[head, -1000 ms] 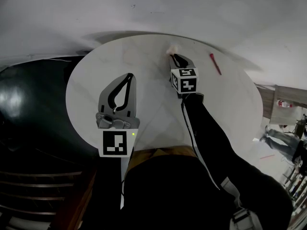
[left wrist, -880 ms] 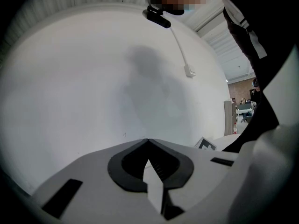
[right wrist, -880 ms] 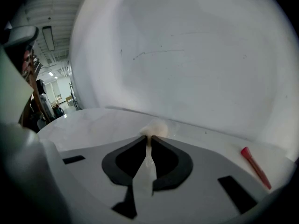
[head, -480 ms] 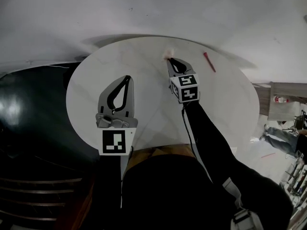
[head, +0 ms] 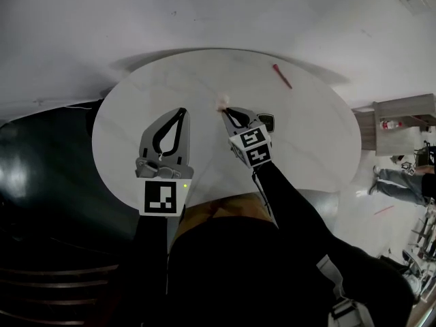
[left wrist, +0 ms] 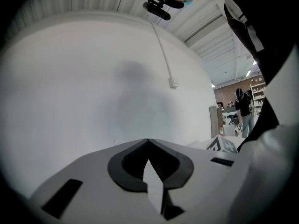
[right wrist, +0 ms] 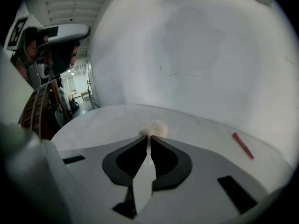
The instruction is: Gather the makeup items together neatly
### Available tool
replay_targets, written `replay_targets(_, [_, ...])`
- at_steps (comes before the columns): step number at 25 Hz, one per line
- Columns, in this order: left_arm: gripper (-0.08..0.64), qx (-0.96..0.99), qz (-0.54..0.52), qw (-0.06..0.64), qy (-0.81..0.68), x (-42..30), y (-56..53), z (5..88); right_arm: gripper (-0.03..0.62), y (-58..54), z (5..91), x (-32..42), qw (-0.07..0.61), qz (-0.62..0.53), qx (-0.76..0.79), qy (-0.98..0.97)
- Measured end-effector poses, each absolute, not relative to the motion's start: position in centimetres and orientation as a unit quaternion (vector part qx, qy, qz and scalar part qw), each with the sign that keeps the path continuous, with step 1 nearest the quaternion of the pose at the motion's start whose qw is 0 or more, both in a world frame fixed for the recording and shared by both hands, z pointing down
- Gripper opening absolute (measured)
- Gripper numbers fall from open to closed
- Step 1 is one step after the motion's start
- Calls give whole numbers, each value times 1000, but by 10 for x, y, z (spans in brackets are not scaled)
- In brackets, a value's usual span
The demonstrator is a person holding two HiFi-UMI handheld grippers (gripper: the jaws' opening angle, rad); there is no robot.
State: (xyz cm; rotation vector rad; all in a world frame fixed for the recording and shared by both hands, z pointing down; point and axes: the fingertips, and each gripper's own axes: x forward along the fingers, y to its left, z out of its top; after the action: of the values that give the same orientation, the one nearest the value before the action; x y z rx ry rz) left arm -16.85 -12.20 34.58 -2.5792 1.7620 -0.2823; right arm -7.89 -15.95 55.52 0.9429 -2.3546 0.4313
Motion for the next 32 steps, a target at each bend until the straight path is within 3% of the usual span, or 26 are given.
replay_targets(23, [14, -858, -108, 1, 503, -135, -89, 361, 55, -115, 614, -41, 378, 146, 298, -864])
replay_targets(27, [14, -855, -104, -6, 508, -140, -89, 361, 80, -121, 609, -44, 362, 120, 316, -869])
replay_targets(30, [14, -853, -104, -9, 512, -142, -89, 361, 168, -124, 606, -40, 355, 105, 334, -867])
replay_targets(32, [14, -851, -101, -13, 515, -144, -89, 361, 176, -126, 603, -38, 348, 101, 342, -867])
